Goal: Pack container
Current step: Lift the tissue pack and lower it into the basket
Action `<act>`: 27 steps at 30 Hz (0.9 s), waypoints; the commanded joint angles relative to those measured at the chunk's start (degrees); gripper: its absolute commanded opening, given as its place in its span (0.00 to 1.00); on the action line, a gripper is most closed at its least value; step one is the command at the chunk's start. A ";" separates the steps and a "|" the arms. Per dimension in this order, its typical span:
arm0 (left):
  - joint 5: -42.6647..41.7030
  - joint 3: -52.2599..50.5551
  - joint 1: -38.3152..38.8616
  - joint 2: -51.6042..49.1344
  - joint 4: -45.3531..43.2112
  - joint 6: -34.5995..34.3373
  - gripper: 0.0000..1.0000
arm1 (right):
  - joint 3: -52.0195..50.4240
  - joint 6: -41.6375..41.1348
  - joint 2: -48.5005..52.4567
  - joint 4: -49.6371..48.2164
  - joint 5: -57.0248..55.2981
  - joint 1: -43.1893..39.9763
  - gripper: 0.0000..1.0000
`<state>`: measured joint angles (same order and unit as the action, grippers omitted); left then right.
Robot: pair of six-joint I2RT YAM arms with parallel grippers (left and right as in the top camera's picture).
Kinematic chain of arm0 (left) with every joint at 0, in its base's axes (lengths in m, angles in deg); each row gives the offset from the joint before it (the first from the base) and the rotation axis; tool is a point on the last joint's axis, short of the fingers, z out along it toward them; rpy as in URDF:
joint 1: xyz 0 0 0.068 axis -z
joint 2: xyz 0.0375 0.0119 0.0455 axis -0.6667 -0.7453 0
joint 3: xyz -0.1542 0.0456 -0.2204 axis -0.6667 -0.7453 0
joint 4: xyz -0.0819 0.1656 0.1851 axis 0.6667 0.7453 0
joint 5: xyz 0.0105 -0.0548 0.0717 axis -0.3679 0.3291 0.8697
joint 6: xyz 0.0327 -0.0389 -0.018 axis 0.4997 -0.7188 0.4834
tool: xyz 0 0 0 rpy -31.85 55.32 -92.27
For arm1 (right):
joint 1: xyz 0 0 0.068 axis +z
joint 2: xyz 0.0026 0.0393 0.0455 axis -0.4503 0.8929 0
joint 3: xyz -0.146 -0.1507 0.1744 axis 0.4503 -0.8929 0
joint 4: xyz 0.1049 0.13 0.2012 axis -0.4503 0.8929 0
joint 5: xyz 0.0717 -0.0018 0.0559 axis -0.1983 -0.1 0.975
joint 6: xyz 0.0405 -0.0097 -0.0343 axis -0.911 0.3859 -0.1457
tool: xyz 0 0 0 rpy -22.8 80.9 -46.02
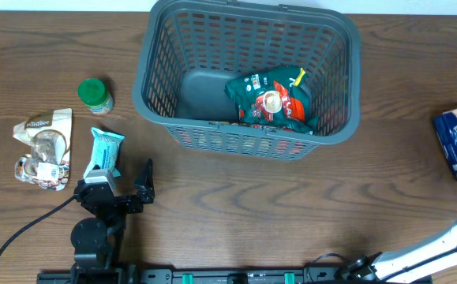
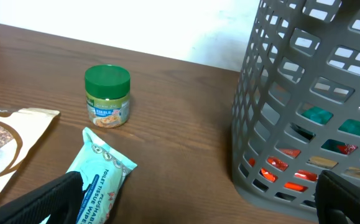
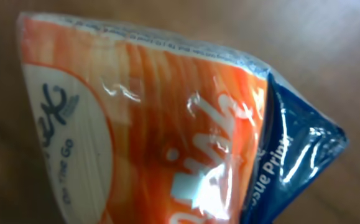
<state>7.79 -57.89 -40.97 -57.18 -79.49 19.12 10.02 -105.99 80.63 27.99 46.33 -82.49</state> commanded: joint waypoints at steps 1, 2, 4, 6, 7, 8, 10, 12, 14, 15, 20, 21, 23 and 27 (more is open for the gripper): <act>0.02 -1.44 -0.13 0.35 0.37 0.33 0.99 | 4.52 6.99 -1.84 0.83 5.92 1.73 0.01; 0.02 -1.44 -0.13 0.35 0.37 0.33 0.99 | 5.90 8.46 -2.40 0.96 5.95 2.23 0.01; 0.02 -1.44 -0.13 0.35 0.37 0.33 0.99 | 8.85 10.80 -3.39 1.42 5.92 3.52 0.01; 0.02 -1.44 -0.13 0.35 0.37 0.33 0.98 | 12.39 13.03 -4.31 2.45 5.95 5.14 0.01; 0.02 -1.44 -0.13 0.35 0.37 0.33 0.99 | 14.38 14.05 -4.85 3.17 5.95 6.12 0.01; 0.02 -1.44 -0.13 0.35 0.37 0.33 0.99 | 16.33 15.04 -5.46 3.82 5.95 7.15 0.01; 0.02 -1.44 -0.13 0.35 0.37 0.33 0.99 | 19.65 17.22 -6.69 4.33 5.97 9.20 0.01; 0.02 -1.44 -0.13 0.35 0.37 0.33 0.98 | 23.15 18.71 -8.15 4.90 5.95 11.80 0.01; 0.02 -1.44 -0.13 0.35 0.37 0.33 0.99 | 26.99 19.82 -9.90 4.85 5.95 15.17 0.01; 0.02 -1.44 -0.13 0.35 0.37 0.33 0.99 | 28.22 20.26 -10.47 4.76 5.92 16.41 0.01; 0.02 -1.44 -0.13 0.35 0.37 0.33 0.99 | 36.33 23.17 -13.88 4.42 5.09 26.05 0.01; 0.02 -1.44 -0.13 0.35 0.37 0.33 0.99 | 37.46 23.17 -14.45 4.46 4.15 28.04 0.01; 0.02 -1.44 -0.13 0.35 0.37 0.33 0.99 | 39.34 23.10 -15.80 4.44 1.11 32.76 0.01; 0.02 -1.44 -0.13 0.35 0.37 0.33 0.99 | 41.75 23.12 -17.84 3.89 -4.76 42.23 0.01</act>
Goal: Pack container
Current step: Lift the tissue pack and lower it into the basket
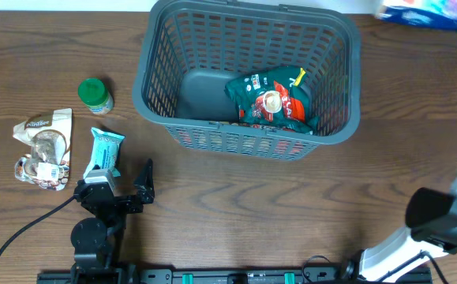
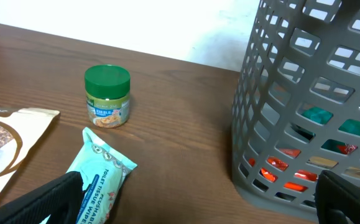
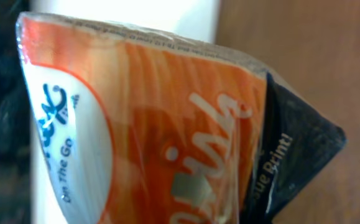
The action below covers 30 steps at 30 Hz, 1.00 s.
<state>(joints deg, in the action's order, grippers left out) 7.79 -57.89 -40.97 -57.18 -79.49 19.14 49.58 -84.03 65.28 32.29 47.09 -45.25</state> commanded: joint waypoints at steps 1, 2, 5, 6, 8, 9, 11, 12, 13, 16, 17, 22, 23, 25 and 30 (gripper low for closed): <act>0.02 -1.44 -0.13 0.35 0.37 0.31 0.99 | 2.32 1.16 -2.82 -0.72 -6.75 7.13 0.01; 0.02 -1.44 -0.13 0.35 0.37 0.31 0.99 | 2.32 1.20 -3.10 -1.14 -8.02 9.55 0.01; 0.02 -1.44 -0.13 0.35 0.37 0.31 0.99 | 2.32 2.38 -3.26 -1.81 -11.32 15.98 0.01; 0.02 -1.44 -0.13 0.35 0.37 0.31 0.99 | 2.32 2.80 -3.23 -1.79 -12.68 18.51 0.01; 0.02 -1.44 -0.13 0.35 0.37 0.31 0.99 | 2.32 4.11 -3.23 -1.81 -15.45 22.25 0.01; 0.02 -1.44 -0.13 0.35 0.37 0.31 0.99 | 2.32 4.48 -3.23 -1.79 -17.27 24.02 0.01; 0.02 -1.44 -0.13 0.35 0.37 0.31 0.99 | 2.32 5.46 -3.23 -1.88 -21.22 27.85 0.01; 0.02 -1.44 -0.13 0.35 0.37 0.31 0.99 | 2.32 6.12 -3.23 -2.01 -22.49 29.33 0.01; 0.02 -1.44 -0.13 0.35 0.37 0.31 0.99 | 2.32 6.60 -3.23 -2.01 -23.76 31.21 0.01; 0.02 -1.44 -0.13 0.35 0.37 0.31 0.98 | 2.32 6.97 -3.23 -0.96 -24.96 34.93 0.01; 0.02 -1.44 -0.13 0.35 0.37 0.31 0.99 | 2.32 6.93 -3.23 -0.26 -25.16 36.06 0.01; 0.02 -1.44 -0.13 0.35 0.37 0.31 0.98 | 2.25 4.55 -2.43 3.45 -25.77 39.71 0.01; 0.02 -1.44 -0.13 0.35 0.37 0.31 0.99 | 2.25 4.59 -2.32 3.89 -25.77 40.19 0.01; 0.02 -1.44 -0.13 0.35 0.37 0.31 0.99 | 2.25 5.73 -1.99 5.16 -25.75 41.13 0.01; 0.02 -1.44 -0.13 0.35 0.37 0.31 0.99 | 2.25 15.61 -1.57 7.26 -25.75 42.97 0.01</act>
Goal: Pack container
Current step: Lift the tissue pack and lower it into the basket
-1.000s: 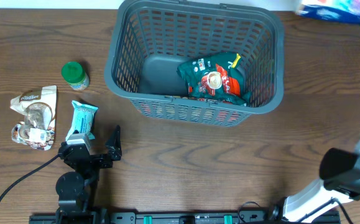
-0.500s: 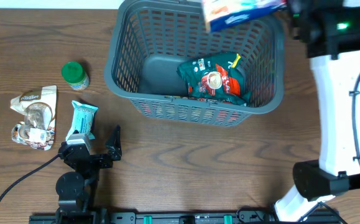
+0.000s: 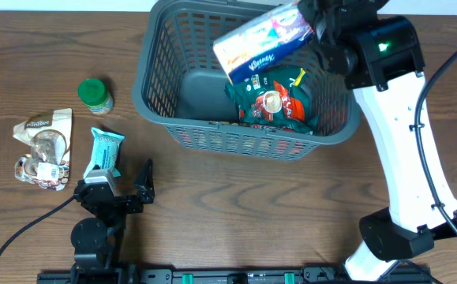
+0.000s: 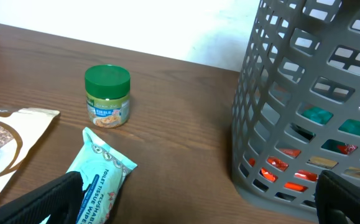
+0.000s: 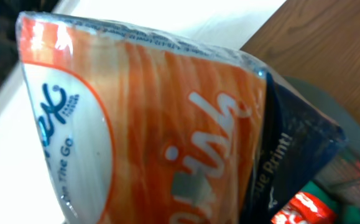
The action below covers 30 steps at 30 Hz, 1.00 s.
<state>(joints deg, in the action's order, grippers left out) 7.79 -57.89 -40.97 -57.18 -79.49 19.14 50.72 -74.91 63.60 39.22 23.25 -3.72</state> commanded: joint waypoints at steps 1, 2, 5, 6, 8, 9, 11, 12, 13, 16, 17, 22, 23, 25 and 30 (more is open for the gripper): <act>0.02 -1.44 -0.13 0.35 0.37 0.31 0.98 | 1.11 8.11 0.11 0.61 -1.90 1.70 0.01; 0.02 -1.44 -0.13 0.35 0.37 0.31 0.99 | 1.11 9.70 0.11 0.92 -1.90 2.01 0.01; 0.02 -1.44 -0.13 0.35 0.37 0.31 0.99 | 1.11 12.26 0.11 1.16 -1.90 2.91 0.01; 0.02 -1.44 -0.13 0.35 0.37 0.31 0.98 | 1.11 12.94 0.13 1.16 -1.90 3.19 0.01; 0.02 -1.44 -0.13 0.35 0.37 0.31 0.99 | 1.11 14.97 0.17 1.09 -1.92 3.72 0.01; 0.02 -1.44 -0.13 0.35 0.37 0.31 0.98 | 1.11 15.72 0.17 1.14 -1.90 3.91 0.01; 0.02 -1.44 -0.13 0.35 0.37 0.31 0.99 | 1.11 18.05 0.17 1.16 -1.88 4.28 0.01; 0.02 -1.44 -0.13 0.35 0.37 0.31 0.99 | 1.11 19.23 0.17 1.20 -1.86 4.44 0.01; 0.02 -1.44 -0.13 0.35 0.37 0.31 0.99 | 1.11 20.55 0.17 1.18 -1.88 4.66 0.01; 0.02 -1.44 -0.13 0.35 0.37 0.31 0.99 | 1.11 23.02 0.17 1.18 -1.86 4.81 0.01; 0.02 -1.44 -0.13 0.35 0.37 0.31 0.99 | 1.11 23.12 0.17 1.18 -1.84 4.81 0.01; 0.02 -1.44 -0.13 0.35 0.37 0.31 0.99 | 1.11 24.39 0.17 1.07 -0.96 4.79 0.01; 0.02 -1.44 -0.13 0.35 0.37 0.31 0.99 | 1.11 26.71 0.17 0.92 -0.09 4.79 0.01; 0.02 -1.44 -0.13 0.35 0.37 0.31 0.99 | 1.11 31.34 0.17 0.68 2.12 4.79 0.01; 0.02 -1.44 -0.13 0.35 0.37 0.31 0.98 | 1.11 43.39 0.17 -1.31 10.08 4.79 0.01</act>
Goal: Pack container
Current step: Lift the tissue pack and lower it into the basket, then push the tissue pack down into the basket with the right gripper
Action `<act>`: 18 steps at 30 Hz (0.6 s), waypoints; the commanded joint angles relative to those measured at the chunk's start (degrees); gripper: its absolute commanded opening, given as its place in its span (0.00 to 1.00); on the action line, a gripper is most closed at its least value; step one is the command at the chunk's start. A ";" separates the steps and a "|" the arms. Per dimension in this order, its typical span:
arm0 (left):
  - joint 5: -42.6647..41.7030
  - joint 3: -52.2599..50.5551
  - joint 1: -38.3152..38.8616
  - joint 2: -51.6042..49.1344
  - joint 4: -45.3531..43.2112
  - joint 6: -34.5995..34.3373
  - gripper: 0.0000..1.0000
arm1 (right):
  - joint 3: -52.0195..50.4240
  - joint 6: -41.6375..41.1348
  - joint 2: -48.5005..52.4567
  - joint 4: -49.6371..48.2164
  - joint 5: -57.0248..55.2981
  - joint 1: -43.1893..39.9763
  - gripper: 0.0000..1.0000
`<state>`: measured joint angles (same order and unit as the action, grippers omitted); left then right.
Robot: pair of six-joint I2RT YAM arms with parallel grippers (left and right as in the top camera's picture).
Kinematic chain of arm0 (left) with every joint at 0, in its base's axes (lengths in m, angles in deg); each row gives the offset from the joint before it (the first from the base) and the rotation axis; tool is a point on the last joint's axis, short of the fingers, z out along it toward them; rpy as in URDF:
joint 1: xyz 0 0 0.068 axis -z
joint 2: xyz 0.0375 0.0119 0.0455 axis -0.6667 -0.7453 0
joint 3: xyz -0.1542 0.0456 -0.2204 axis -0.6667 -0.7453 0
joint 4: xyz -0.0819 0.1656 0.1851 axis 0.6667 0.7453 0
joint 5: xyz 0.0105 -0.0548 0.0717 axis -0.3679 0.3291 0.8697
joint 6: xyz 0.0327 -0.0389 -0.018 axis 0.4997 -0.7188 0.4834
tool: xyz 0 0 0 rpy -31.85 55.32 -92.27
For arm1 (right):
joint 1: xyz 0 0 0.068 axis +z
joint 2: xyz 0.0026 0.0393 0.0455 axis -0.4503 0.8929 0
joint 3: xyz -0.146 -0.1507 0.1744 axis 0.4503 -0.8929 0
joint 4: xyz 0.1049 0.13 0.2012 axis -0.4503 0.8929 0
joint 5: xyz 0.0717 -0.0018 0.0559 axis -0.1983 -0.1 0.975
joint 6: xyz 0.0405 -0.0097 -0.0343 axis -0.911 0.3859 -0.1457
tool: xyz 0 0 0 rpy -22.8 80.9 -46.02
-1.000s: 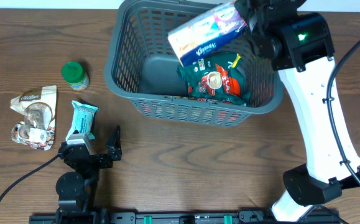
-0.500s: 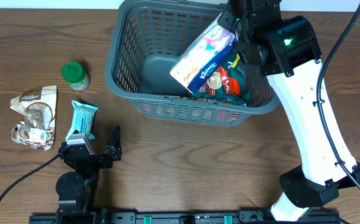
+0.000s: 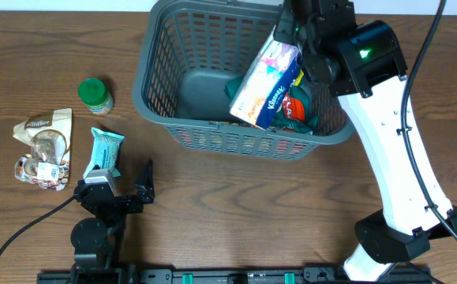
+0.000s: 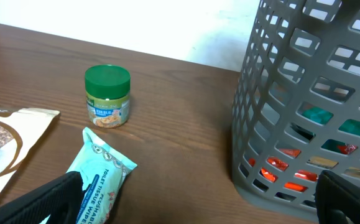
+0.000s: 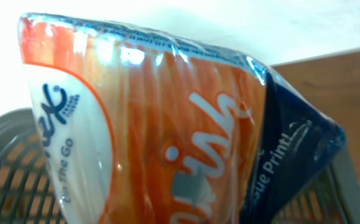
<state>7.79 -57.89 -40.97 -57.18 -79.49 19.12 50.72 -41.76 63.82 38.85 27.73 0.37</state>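
Note:
The grey plastic basket (image 3: 157, 71) stands at the back middle of the table, with a green and red snack bag (image 3: 299, 110) inside. My right gripper (image 3: 295, 35) is shut on an orange, white and blue tissue pack (image 3: 266, 85), which hangs steeply tilted over the basket's right half; the pack (image 5: 167, 137) fills the right wrist view and hides the fingers. My left gripper (image 4: 186, 199) rests open low on the table at the front left, nothing between its fingers. Beside it lies a teal wipes packet (image 3: 104, 151).
A green-lidded jar (image 3: 95, 95) stands left of the basket. A clear and tan bag of snacks (image 3: 45, 146) lies at the far left. The basket wall (image 4: 304, 106) rises to the right of the left gripper.
My right gripper has carried the tissue pack from above the basket's back rim to lower over the right half, now tilted steeply downward. The left arm has not moved.
The tissue pack lay at the table's far right edge with my right gripper on it. Then it was lifted at the back right corner. Then it was over the basket's back rim, and now it hangs down into the basket. The left arm stayed still throughout.

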 commanded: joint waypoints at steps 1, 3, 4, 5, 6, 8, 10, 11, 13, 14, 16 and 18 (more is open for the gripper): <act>0.02 -1.44 -0.13 0.35 0.35 0.33 0.99 | 1.11 14.34 -0.04 -1.57 7.54 0.70 0.01; 0.02 -1.44 -0.13 0.35 0.37 0.33 0.98 | 1.11 22.45 -0.04 -2.75 10.67 0.70 0.01; 0.02 -1.44 -0.13 0.35 0.37 0.33 0.99 | 1.11 27.91 -0.04 -3.23 12.57 0.70 0.01; 0.02 -1.44 -0.13 0.35 0.37 0.33 0.99 | 1.11 31.50 -0.04 -3.26 13.05 0.70 0.01; 0.02 -1.44 -0.13 0.35 0.37 0.33 0.99 | 1.11 34.56 -0.04 -3.23 12.96 0.70 0.01; 0.02 -1.44 -0.13 0.35 0.37 0.33 0.99 | 1.11 42.93 -0.04 -2.71 12.96 0.70 0.01; 0.02 -1.44 -0.13 0.35 0.37 0.33 0.99 | 1.11 50.29 -0.04 -2.10 12.96 0.68 0.01; 0.02 -1.44 -0.13 0.35 0.37 0.33 0.98 | 1.11 53.81 -0.04 -1.79 12.96 0.66 0.01; 0.02 -1.44 -0.13 0.35 0.37 0.33 0.99 | 1.11 61.02 -0.04 -0.94 13.00 0.66 0.01; 0.02 -1.44 -0.13 0.35 0.37 0.33 0.99 | 1.11 64.00 -0.04 -0.33 13.38 0.66 0.01; 0.02 -1.44 -0.13 0.35 0.37 0.33 0.99 | 1.11 69.44 -0.04 1.09 15.58 0.61 0.01; 0.02 -1.44 -0.13 0.35 0.37 0.33 0.99 | 1.07 73.22 -0.04 2.80 19.85 0.50 0.01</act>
<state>7.79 -57.89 -40.97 -57.18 -79.49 19.14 50.72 18.29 63.91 40.80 42.15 0.37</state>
